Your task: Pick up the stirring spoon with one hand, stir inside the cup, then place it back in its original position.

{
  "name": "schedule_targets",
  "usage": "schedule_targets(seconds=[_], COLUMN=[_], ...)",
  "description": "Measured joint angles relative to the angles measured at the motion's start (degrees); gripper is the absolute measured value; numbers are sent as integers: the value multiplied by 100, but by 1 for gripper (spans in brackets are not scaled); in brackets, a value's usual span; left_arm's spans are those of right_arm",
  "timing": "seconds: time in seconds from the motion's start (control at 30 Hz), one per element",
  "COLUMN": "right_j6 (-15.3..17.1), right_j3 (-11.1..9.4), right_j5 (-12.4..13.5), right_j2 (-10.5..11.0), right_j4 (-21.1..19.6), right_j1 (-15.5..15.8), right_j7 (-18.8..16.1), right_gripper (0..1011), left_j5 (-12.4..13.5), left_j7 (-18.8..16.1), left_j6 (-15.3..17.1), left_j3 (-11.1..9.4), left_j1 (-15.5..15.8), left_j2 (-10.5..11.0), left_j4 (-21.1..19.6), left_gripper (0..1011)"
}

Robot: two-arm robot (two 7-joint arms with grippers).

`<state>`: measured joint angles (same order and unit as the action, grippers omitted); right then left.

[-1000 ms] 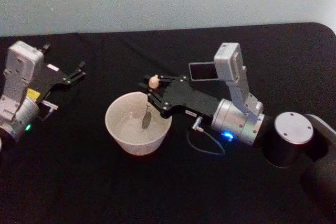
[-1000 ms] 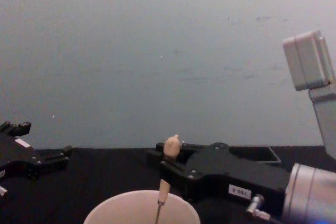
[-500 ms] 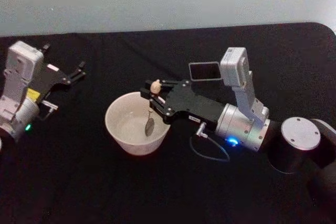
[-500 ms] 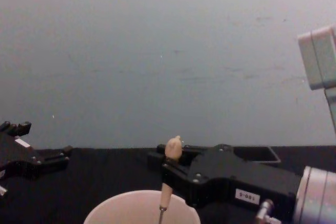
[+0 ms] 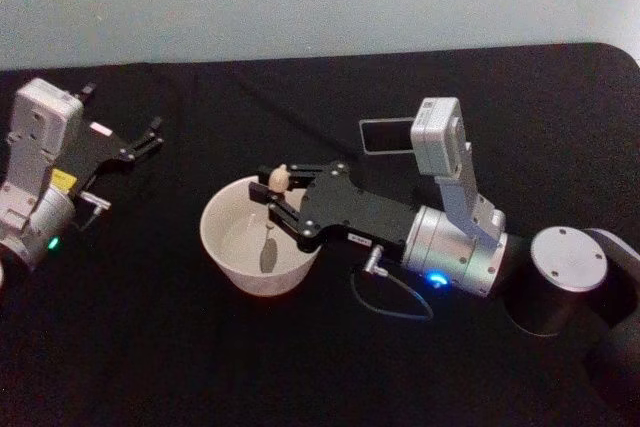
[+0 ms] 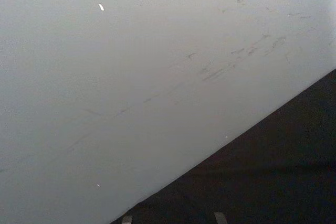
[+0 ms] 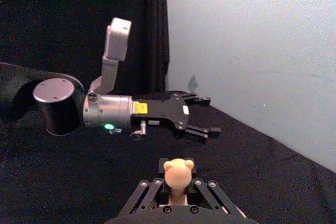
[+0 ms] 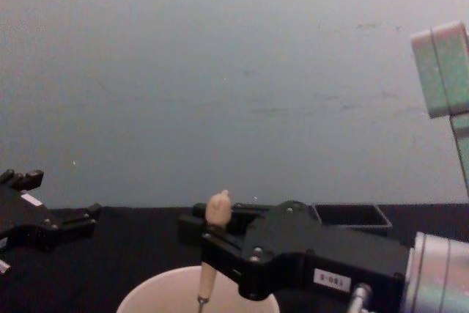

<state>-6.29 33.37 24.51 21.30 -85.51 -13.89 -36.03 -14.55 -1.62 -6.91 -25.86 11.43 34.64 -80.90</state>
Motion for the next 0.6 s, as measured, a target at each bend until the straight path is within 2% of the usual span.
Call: schedule_targets(seconds=[0.23,0.6], right_j6=[-19,-71], right_j3=[89,124], right_j5=[-12,-180], right_j2=[-70,-290], right_j4=[38,446], right_j1=[-93,-353], right_j7=[-6,163], right_gripper=[168,168], left_j5=[0,0], left_j7=[0,0], left_j6=[0,0], left_j3=[0,0], left_j1=[0,0], left_j2=[0,0], left_j4=[0,0], left_gripper=[1001,1001])
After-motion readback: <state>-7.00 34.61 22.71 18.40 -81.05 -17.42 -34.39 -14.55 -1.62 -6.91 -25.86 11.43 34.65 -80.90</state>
